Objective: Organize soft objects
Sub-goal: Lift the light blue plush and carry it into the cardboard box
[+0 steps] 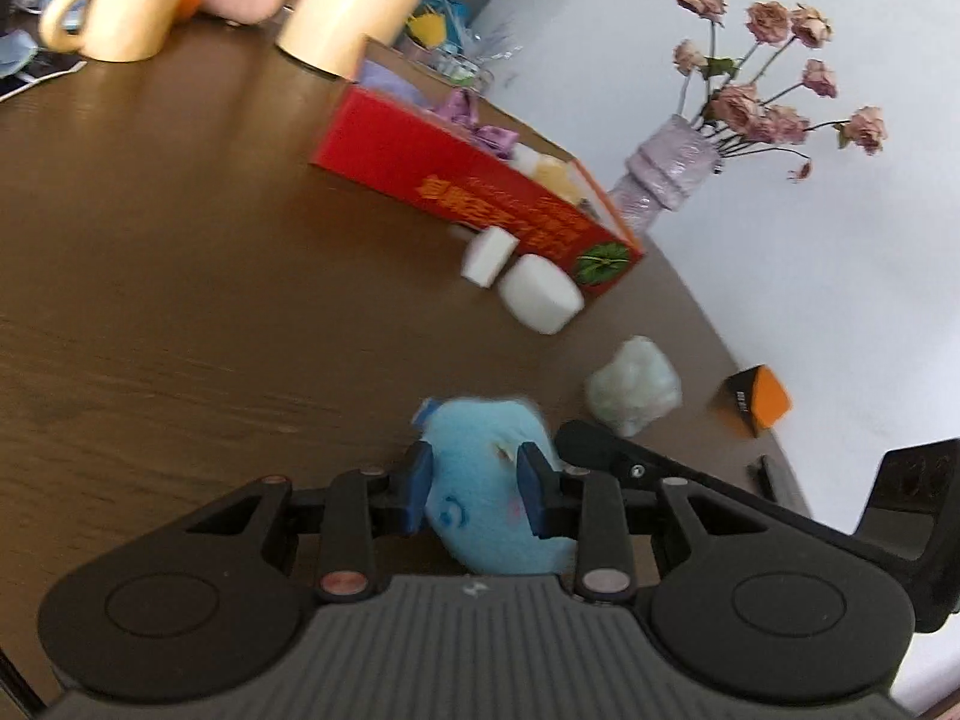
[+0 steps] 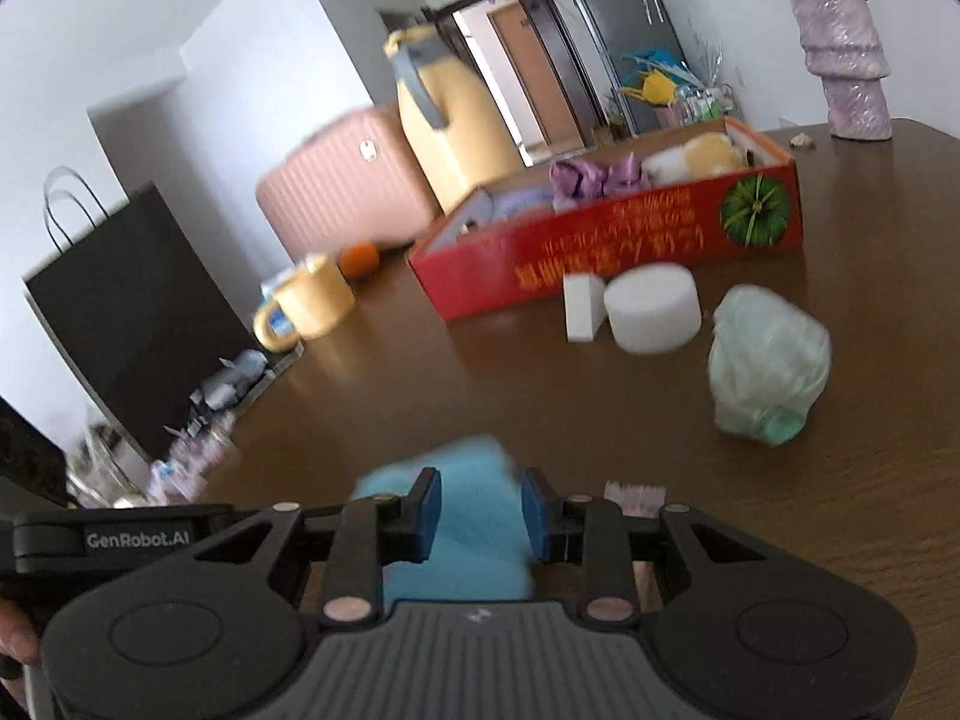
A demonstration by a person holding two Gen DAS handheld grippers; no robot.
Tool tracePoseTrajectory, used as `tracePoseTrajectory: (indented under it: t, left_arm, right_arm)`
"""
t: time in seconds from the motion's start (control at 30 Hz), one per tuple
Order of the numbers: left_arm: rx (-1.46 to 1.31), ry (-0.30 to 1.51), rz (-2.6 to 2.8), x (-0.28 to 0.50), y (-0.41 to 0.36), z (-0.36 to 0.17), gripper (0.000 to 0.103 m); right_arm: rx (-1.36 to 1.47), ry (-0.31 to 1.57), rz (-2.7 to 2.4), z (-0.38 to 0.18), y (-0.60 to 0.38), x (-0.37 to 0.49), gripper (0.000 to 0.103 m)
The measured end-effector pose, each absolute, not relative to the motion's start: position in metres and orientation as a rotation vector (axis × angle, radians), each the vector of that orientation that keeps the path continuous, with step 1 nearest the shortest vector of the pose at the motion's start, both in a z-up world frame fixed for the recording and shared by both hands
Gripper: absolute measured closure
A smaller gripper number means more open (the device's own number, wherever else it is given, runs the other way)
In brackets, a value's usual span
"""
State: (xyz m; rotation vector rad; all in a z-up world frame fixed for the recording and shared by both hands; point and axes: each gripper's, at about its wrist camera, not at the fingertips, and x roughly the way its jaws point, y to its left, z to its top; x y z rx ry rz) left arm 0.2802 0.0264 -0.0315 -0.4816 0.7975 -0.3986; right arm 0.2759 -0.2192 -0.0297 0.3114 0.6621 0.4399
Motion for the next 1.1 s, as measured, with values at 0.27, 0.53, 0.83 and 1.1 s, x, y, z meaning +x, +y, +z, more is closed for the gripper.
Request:
tracePoseTrajectory:
  t: [0.27, 0.53, 0.83, 1.1]
  left_arm:
    - [-0.425, 0.758, -0.412, 0.271, 0.026, -0.037, 0.08]
    - [-0.456, 0.766, -0.421, 0.277, 0.032, -0.044, 0.086]
    - [-0.522, 0.722, -0.475, 0.285, 0.029, -0.042, 0.089]
    - [-0.475, 0.592, -0.617, 0.406, -0.014, 0.038, 0.089]
  right_arm:
    - [0.286, 0.685, 0.4, -0.044, -0.203, 0.278, 0.072]
    - [0.37, 0.698, 0.403, -0.055, -0.211, 0.289, 0.057]
    - [0.438, 0.7, 0.424, -0.046, -0.219, 0.295, 0.075]
    - [0.424, 0.489, 0.38, 0.037, -0.263, 0.373, 0.076]
